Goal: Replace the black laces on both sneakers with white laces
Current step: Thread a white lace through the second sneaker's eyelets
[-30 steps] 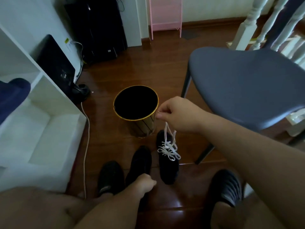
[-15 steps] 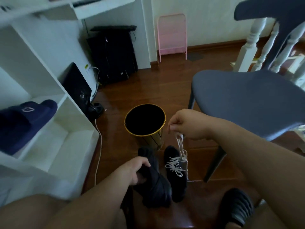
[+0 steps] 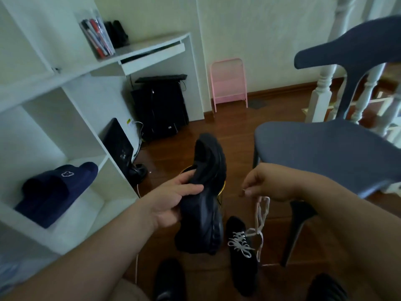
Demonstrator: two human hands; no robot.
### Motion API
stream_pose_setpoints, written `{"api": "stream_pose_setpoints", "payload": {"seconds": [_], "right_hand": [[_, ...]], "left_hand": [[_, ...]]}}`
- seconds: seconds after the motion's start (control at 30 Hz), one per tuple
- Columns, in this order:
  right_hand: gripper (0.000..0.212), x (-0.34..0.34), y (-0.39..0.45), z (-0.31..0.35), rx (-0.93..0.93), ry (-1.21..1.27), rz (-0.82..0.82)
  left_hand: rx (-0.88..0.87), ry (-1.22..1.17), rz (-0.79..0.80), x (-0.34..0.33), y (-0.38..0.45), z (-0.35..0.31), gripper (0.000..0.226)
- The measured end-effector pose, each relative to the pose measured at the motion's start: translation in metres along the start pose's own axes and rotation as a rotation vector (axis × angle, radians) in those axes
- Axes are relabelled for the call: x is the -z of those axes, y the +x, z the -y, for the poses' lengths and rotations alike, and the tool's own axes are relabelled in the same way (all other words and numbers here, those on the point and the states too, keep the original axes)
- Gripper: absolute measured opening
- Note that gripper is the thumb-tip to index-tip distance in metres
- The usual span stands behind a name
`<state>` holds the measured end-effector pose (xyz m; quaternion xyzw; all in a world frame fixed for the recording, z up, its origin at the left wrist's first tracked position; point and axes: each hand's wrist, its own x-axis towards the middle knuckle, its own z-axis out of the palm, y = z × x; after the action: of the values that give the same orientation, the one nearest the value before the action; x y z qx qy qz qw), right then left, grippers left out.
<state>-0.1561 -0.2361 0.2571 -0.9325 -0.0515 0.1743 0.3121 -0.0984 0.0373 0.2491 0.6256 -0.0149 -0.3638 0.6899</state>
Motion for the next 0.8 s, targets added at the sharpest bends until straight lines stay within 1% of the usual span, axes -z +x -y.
{"api": "stream_pose_setpoints", "payload": {"seconds": [0.03, 0.07, 0.13, 0.2, 0.27, 0.33, 0.4, 0.47, 0.5, 0.53, 0.6, 0.63, 0.73, 0.8], "right_hand": [[0.01, 0.001, -0.003, 0.001, 0.003, -0.001, -0.021], [0.011, 0.002, -0.004, 0.004, 0.012, -0.021, -0.074], [0.008, 0.003, -0.006, 0.011, 0.042, -0.044, -0.238], [0.003, 0.002, -0.009, 0.02, 0.087, 0.044, -0.386], [0.005, -0.002, -0.011, 0.03, 0.15, 0.198, -0.473], [0.006, -0.005, -0.013, 0.04, 0.208, 0.326, -0.504], [0.008, -0.009, -0.012, 0.045, 0.221, 0.386, -0.491], [0.009, -0.014, -0.009, 0.047, 0.206, 0.395, -0.469], [0.009, -0.016, -0.008, 0.047, 0.199, 0.391, -0.468], [0.008, -0.017, -0.006, 0.047, 0.195, 0.386, -0.474], [0.007, -0.018, -0.004, 0.047, 0.202, 0.391, -0.506], [0.008, -0.018, -0.004, 0.048, 0.208, 0.4, -0.523], [0.009, -0.017, -0.003, 0.049, 0.216, 0.403, -0.557], [0.009, -0.017, -0.001, 0.049, 0.214, 0.385, -0.579]], "left_hand": [[-0.05, -0.07, 0.013, -0.003, -0.002, -0.001, 0.056], [-0.097, -0.121, 0.016, -0.006, -0.002, -0.001, 0.064], [-0.161, -0.165, -0.009, -0.017, 0.002, -0.003, 0.072], [-0.151, -0.227, -0.067, -0.03, 0.009, -0.003, 0.063], [-0.101, -0.337, -0.129, -0.039, 0.014, -0.002, 0.052], [-0.036, -0.412, -0.143, -0.045, 0.017, 0.0, 0.043], [0.01, -0.458, -0.142, -0.05, 0.019, 0.002, 0.032], [-0.018, -0.476, -0.199, -0.052, 0.021, 0.003, 0.021], [-0.043, -0.469, -0.238, -0.051, 0.024, 0.005, 0.021], [-0.073, -0.459, -0.252, -0.051, 0.025, 0.006, 0.03], [-0.129, -0.362, -0.285, -0.049, 0.029, 0.011, 0.064], [-0.159, -0.288, -0.309, -0.049, 0.029, 0.013, 0.075], [-0.236, -0.088, -0.388, -0.052, 0.029, 0.018, 0.088], [-0.272, 0.029, -0.366, -0.051, 0.031, 0.022, 0.099]]}}
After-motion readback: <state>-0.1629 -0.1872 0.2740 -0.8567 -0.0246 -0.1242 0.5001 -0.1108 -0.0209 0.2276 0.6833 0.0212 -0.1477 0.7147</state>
